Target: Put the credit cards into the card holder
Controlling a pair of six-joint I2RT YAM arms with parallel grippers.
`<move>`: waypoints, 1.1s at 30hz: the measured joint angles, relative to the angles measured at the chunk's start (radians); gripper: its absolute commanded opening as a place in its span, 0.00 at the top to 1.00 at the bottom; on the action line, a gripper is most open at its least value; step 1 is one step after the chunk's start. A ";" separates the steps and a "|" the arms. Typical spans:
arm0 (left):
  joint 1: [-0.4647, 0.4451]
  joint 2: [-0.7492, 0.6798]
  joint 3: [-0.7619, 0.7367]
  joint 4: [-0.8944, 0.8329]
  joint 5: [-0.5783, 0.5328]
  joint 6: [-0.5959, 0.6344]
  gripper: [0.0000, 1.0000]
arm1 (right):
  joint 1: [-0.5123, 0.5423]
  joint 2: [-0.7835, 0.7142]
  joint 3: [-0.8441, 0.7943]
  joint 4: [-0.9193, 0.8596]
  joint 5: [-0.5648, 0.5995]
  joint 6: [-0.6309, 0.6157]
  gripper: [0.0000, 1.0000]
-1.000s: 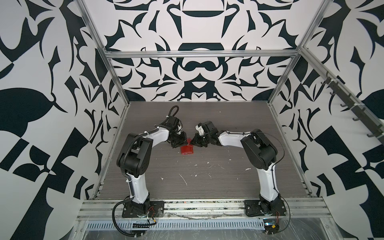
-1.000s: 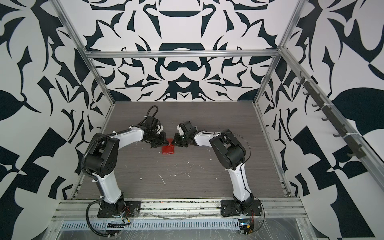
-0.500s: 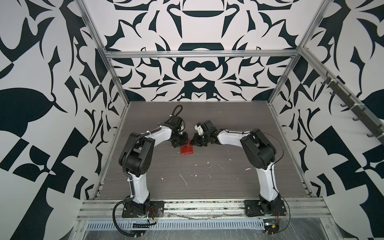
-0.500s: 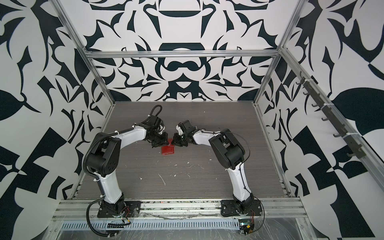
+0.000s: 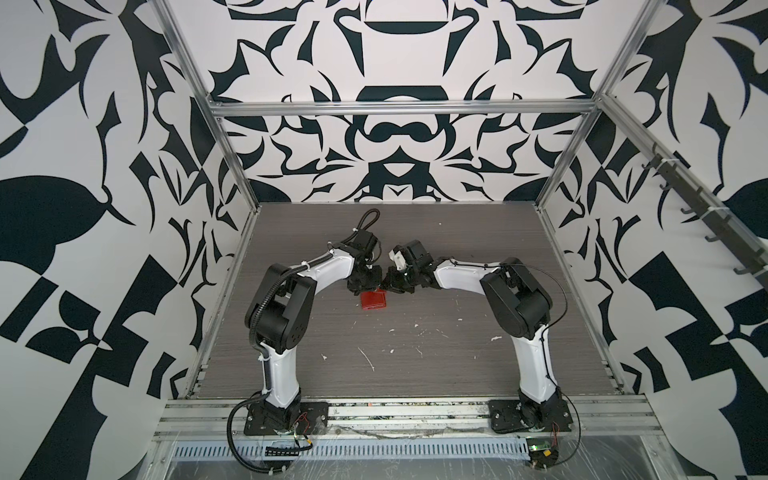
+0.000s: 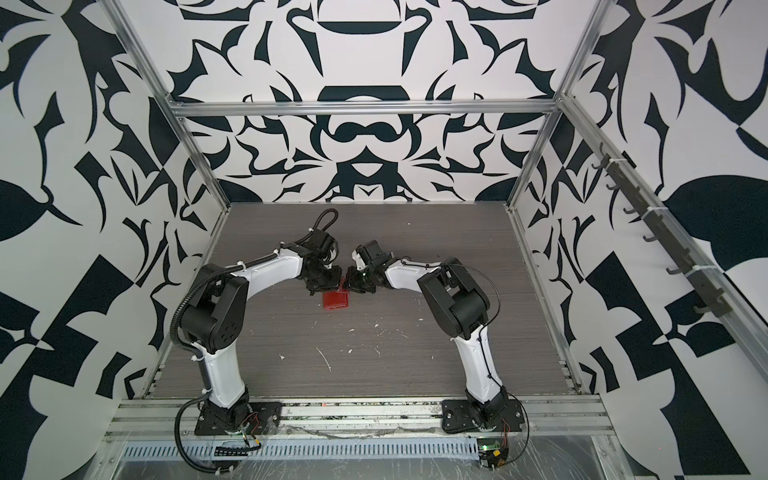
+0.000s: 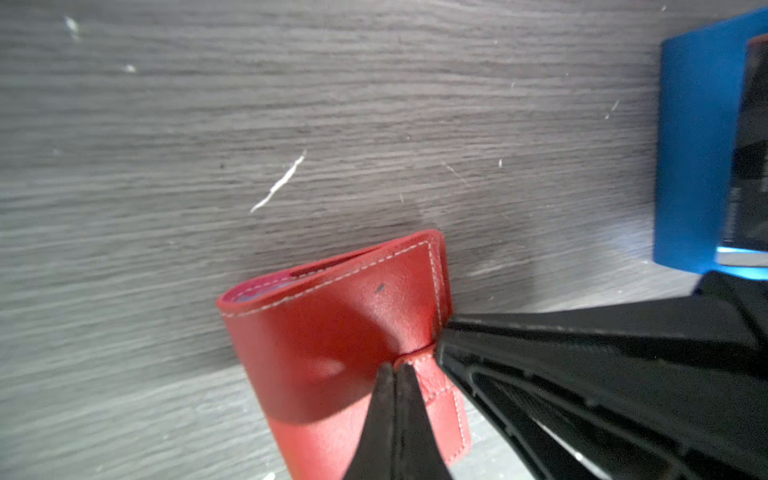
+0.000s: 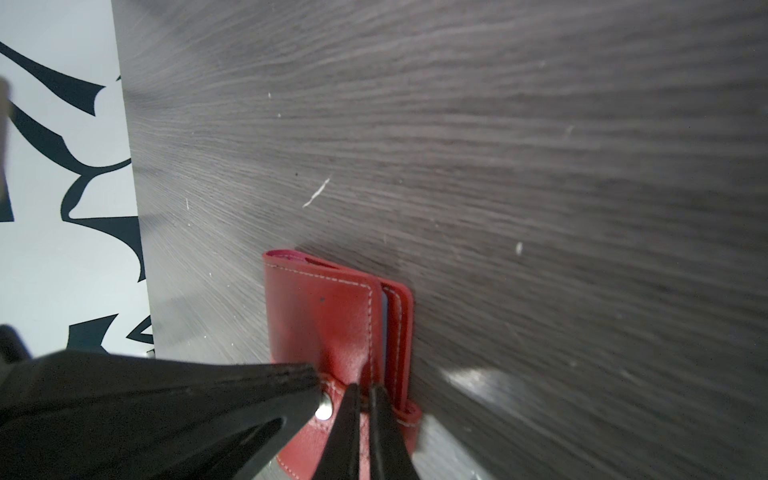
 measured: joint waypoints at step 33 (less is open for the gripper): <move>-0.143 -0.042 -0.122 0.157 -0.355 -0.003 1.00 | -0.017 -0.117 -0.022 -0.043 0.064 -0.023 0.89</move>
